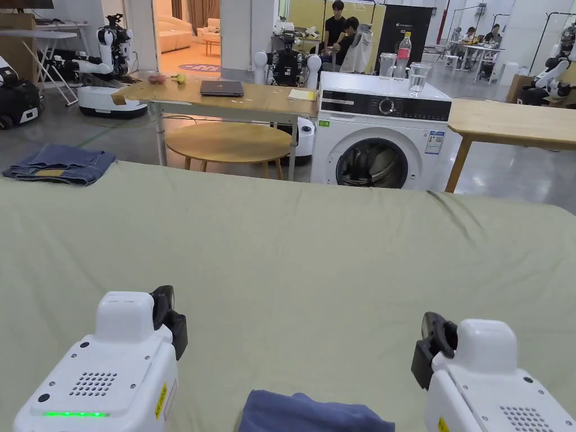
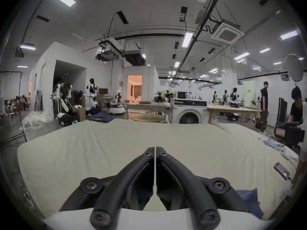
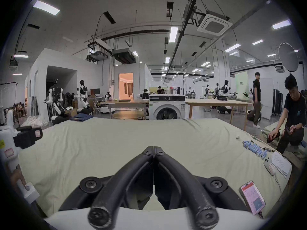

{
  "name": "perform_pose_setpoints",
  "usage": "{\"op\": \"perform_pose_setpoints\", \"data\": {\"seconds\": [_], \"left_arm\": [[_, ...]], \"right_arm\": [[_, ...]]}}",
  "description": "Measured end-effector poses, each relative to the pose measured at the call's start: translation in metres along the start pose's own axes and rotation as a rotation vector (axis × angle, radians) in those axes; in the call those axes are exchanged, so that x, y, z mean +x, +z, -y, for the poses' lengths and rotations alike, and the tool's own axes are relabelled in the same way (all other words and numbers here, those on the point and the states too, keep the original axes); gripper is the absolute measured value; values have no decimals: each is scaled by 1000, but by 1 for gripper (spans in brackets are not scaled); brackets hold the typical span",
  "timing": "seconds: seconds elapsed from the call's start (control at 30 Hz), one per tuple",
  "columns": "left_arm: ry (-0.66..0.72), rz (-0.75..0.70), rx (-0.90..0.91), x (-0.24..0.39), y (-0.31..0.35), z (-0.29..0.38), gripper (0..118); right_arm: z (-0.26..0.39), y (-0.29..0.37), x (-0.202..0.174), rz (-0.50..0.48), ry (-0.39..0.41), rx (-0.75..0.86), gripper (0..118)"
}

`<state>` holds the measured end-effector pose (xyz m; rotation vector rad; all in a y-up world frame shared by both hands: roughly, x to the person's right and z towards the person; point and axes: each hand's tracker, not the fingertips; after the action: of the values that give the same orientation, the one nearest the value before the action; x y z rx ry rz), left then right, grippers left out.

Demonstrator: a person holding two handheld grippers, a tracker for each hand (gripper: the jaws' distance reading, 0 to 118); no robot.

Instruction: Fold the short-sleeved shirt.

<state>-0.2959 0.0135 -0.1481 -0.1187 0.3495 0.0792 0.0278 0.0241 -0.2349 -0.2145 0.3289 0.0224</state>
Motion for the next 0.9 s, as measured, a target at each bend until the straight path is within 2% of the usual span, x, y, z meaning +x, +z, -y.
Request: {"op": "perform_pose_setpoints", "data": {"seconds": [0.13,0.23,0.33,0.43,0.63,0.9], "left_arm": [[-5,14,-23,-5,0,3,0],[1,26,-44,-9,0,4,0],[8,39,-69,-10,0,7,0],[11,64,-104,-12,0,11,0],[3,121,-187,-15,4,21,0],[33,290,-499,-24,-5,44,0]], "right_arm": [[27,12,-9,-47,21,-128,0],[50,15,-14,-120,7,-242,0],[74,10,-21,-133,51,-340,0],[95,-2,-23,-152,34,-436,0],[111,-23,-20,-76,19,-459,0],[110,-30,-14,-31,9,-454,0]]}}
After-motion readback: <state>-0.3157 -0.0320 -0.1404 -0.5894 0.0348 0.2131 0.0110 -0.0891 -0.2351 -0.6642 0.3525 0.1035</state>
